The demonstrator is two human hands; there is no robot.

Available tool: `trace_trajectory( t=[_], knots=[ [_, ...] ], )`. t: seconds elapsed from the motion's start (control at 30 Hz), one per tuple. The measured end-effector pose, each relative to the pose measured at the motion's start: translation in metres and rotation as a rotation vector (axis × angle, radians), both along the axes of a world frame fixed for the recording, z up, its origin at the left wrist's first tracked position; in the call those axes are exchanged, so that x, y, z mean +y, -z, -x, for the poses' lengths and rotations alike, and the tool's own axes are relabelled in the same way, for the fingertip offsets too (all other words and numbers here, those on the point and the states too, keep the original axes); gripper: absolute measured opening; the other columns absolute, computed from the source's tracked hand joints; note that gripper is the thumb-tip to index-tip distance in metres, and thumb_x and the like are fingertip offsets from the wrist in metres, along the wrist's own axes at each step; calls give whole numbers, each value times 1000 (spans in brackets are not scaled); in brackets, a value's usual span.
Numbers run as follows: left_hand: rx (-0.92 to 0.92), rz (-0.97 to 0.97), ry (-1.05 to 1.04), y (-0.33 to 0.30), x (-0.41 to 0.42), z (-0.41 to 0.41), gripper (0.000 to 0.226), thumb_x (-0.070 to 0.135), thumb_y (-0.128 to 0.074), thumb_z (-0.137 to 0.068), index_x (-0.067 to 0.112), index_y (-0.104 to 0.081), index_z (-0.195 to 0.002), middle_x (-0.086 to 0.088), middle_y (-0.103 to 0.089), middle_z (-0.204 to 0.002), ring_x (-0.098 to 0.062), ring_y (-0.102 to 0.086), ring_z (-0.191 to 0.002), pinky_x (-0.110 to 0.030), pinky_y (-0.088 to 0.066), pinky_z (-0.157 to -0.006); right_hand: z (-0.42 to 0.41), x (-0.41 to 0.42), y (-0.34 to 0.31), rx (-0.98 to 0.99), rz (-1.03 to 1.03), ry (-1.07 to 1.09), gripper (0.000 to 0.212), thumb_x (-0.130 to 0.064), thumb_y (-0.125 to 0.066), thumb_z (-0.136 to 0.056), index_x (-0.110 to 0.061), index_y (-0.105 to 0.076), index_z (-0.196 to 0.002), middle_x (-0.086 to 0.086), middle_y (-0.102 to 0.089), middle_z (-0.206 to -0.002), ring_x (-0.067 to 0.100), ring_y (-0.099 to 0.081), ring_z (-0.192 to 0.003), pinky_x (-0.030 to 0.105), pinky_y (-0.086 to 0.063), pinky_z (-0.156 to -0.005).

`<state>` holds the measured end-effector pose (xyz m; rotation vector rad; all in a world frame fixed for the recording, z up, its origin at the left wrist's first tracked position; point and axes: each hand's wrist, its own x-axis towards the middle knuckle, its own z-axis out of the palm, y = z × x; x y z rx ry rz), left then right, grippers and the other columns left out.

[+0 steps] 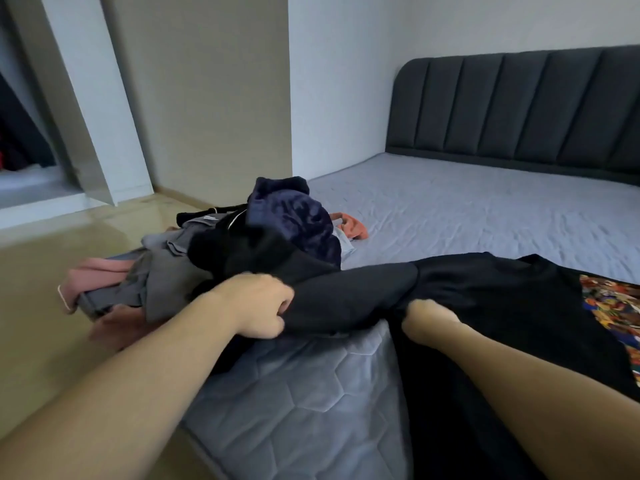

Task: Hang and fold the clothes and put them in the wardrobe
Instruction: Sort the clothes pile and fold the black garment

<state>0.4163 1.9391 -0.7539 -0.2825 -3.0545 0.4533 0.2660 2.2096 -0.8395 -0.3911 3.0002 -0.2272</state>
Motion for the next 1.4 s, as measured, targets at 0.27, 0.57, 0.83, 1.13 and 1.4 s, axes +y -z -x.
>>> trace_trajectory(
  t=[0.27,0.57,0.83,1.13,1.4],
  knots=[
    [348,-471,-647,27,-47,37,62,49,-44,-91,33,-24,-148,-6,-24,-153,-35,-25,-134,-46,-24,-109,43,-50,-28,275,93,-114,41,-22,-35,-98,-21,-42,-138,5,-49,-139,29,-46,-125,42,-36,-101],
    [483,-492,-466,-11,-57,78,17,33,-37,-99,19,-46,-95,-12,-64,-109,-35,-55,-105,-41,-36,-83,89,-113,-53,-431,231,-221,91,-3,-50,-72,-33,-19,-152,13,-46,-142,30,-52,-116,36,-47,-87],
    [753,-109,-641,-12,-82,105,25,23,-45,-93,15,-43,-117,-12,-49,-120,-33,-43,-114,-59,-27,-105,151,-91,-95,-85,-371,-166,37,-33,-71,-72,-20,-60,-105,4,-62,-105,26,-60,-98,33,-47,-86],
    [305,-385,-739,44,-80,127,70,68,-13,-93,36,-2,-154,-1,-3,-164,-32,7,-150,-70,18,-105,178,-65,-26,-73,-191,-27,44,-24,-43,-87,-24,-52,-130,8,-51,-141,26,-48,-128,41,-30,-110],
    [431,-251,-243,31,-32,155,54,45,-20,-103,24,-26,-152,2,-29,-158,-26,-12,-149,-57,10,-117,195,-44,-28,-393,386,108,51,-6,-47,-87,-14,-45,-138,22,-57,-127,36,-51,-119,41,-43,-93]
  ],
)
